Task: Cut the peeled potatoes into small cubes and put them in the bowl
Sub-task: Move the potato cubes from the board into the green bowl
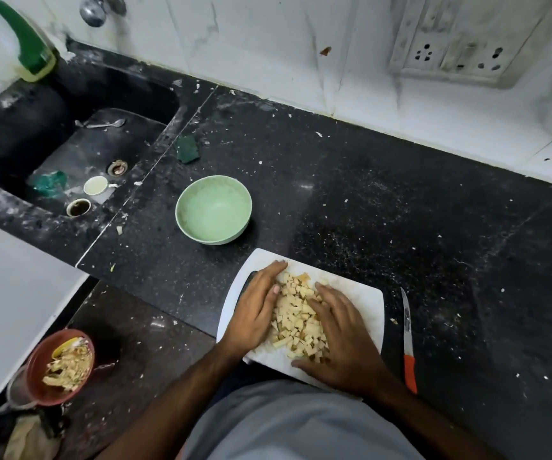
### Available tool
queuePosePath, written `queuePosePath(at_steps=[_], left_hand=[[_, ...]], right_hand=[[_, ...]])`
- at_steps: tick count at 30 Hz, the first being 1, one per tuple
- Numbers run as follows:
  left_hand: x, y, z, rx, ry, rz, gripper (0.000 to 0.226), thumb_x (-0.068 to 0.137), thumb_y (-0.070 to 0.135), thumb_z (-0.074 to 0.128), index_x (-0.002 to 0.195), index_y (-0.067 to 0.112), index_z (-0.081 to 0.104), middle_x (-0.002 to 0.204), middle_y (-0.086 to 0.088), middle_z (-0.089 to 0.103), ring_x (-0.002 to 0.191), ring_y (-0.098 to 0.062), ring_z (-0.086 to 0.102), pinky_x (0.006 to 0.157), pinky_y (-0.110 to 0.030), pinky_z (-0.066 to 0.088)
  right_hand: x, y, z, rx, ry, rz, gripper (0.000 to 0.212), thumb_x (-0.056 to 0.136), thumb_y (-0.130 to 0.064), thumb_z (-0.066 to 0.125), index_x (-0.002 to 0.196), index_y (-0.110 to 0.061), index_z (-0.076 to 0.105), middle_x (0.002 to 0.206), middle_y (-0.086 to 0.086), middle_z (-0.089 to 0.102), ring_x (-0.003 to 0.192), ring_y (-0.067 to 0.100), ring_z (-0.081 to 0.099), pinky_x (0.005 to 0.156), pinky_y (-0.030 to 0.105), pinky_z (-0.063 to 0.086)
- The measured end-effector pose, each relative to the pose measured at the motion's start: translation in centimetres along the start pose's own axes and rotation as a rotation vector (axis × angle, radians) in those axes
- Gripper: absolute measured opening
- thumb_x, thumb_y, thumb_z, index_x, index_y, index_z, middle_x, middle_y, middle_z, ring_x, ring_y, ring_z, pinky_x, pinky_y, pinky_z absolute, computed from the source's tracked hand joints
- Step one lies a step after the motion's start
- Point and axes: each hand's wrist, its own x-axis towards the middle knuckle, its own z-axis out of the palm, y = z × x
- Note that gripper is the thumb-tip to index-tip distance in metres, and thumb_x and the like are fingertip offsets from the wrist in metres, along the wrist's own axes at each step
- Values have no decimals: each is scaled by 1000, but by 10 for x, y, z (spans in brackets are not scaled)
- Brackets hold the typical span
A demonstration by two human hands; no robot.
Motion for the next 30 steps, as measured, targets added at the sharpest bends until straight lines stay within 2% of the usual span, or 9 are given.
queuePosePath(at_steps=[3, 5, 10, 14, 18, 22, 27, 30], left_hand=[[0, -1, 3, 35, -77, -3, 48, 108, 36, 34, 153, 21, 40, 158, 8, 39, 148, -11, 32, 122, -40, 27], [3, 2, 7, 39, -87, -2, 47, 108, 33, 35, 153, 20, 41, 156, 8, 41, 147, -12, 34, 121, -41, 29], [10, 10, 10, 7, -95, 34, 42, 108, 25, 35, 147, 17, 48, 145, 5, 52, 137, -18, 46, 115, -41, 36], [6, 10, 1, -5, -34, 32, 42, 108, 24, 34, 147, 17, 48, 147, 6, 51, 139, -18, 45, 116, -38, 35], [0, 6, 6, 81, -87, 4, 49, 108, 36, 31, 154, 19, 38, 158, 6, 39, 148, -12, 32, 122, -39, 27], [1, 2, 13, 262, -149, 96, 55, 108, 37, 29, 158, 14, 30, 162, -1, 33, 152, -11, 23, 125, -43, 20], [1, 3, 13, 293, -152, 120, 57, 108, 39, 28, 157, 11, 31, 161, -3, 35, 152, -11, 23, 124, -44, 20], [-1, 5, 12, 226, -150, 97, 58, 107, 36, 30, 158, 8, 26, 164, -3, 30, 152, -10, 24, 125, -41, 19]], right_hand=[[1, 1, 8, -125, -19, -65, 95, 81, -72, 62, 145, -5, 44, 160, 14, 23, 147, 30, 22, 115, 55, 27], [5, 0, 10, -137, -5, -70, 90, 83, -69, 61, 144, -4, 46, 159, 14, 26, 147, 29, 23, 115, 54, 27], [16, -5, 10, -48, 3, -41, 83, 84, -64, 64, 142, -7, 47, 155, 10, 34, 145, 23, 28, 116, 47, 28], [7, 6, -6, 26, -20, -51, 75, 87, -59, 65, 141, -9, 49, 155, 5, 33, 144, 22, 30, 114, 48, 29], [-16, 16, -16, -118, -79, -147, 91, 82, -70, 62, 142, -3, 48, 158, 12, 29, 146, 29, 26, 115, 52, 28], [-12, 17, -4, -203, -79, -146, 105, 79, -77, 60, 146, 1, 40, 159, 19, 24, 148, 35, 21, 114, 58, 27], [12, 13, 0, -147, -31, -108, 103, 79, -74, 62, 148, -2, 36, 160, 19, 19, 149, 34, 16, 117, 58, 21], [20, 10, 1, -171, -74, -164, 94, 81, -73, 60, 149, -11, 40, 161, 17, 20, 150, 34, 15, 114, 61, 21]])
